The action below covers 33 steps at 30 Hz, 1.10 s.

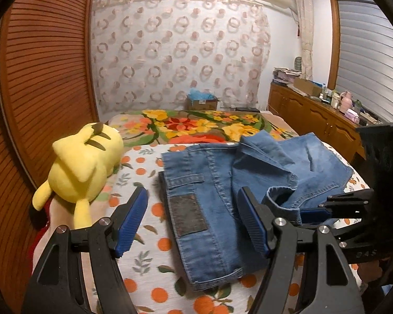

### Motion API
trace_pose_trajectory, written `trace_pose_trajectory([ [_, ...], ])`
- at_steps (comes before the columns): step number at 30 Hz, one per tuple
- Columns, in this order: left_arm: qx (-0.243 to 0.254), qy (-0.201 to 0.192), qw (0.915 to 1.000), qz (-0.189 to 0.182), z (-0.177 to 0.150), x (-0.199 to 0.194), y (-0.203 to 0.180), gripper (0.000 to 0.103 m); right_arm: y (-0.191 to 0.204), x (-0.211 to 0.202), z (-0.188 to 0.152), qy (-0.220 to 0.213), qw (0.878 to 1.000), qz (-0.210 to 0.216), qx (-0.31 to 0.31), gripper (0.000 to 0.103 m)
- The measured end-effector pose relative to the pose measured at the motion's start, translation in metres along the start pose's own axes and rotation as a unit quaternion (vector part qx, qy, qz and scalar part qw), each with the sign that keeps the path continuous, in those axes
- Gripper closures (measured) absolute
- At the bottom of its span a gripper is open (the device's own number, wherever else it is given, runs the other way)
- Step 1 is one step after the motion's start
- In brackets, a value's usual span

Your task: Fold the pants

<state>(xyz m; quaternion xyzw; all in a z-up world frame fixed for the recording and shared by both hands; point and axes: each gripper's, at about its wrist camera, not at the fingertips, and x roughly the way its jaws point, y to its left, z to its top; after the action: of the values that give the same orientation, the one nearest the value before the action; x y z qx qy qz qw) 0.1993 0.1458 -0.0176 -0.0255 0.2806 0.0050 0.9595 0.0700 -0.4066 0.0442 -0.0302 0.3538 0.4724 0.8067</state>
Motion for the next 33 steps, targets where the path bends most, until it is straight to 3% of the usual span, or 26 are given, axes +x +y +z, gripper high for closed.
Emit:
trace_pose_trajectory([
  [3,0.000,0.001,1.0000,-0.005,0.001,-0.001,-0.007,0.031,0.001,-0.003,-0.002,-0.006,1.000,-0.010,-0.011,0.065],
  [11,0.012,-0.007,0.9997,-0.020,0.008,-0.011,-0.020,0.031,0.002,-0.063,-0.019,-0.046,0.998,-0.026,-0.025,0.052],
  [18,0.037,0.004,0.9977,-0.056,0.020,0.000,-0.050,0.031,-0.038,-0.061,-0.033,-0.052,0.990,-0.133,-0.003,0.052],
  [21,0.049,0.015,0.9965,-0.067,0.023,0.012,-0.063,0.031,-0.051,-0.064,-0.029,-0.073,0.991,-0.114,0.020,0.052],
  [23,0.053,0.022,0.9957,-0.073,0.024,0.021,-0.072,0.031,-0.053,-0.062,-0.024,-0.078,0.989,-0.124,0.018,0.052],
  [30,0.074,0.064,0.9937,-0.056,0.013,0.043,-0.083,0.033,-0.057,-0.034,-0.035,0.009,0.987,-0.158,0.005,0.052],
  [33,0.076,0.086,0.9922,-0.048,-0.003,0.049,-0.077,0.033,-0.054,-0.042,-0.043,0.010,0.989,-0.148,0.002,0.052],
])
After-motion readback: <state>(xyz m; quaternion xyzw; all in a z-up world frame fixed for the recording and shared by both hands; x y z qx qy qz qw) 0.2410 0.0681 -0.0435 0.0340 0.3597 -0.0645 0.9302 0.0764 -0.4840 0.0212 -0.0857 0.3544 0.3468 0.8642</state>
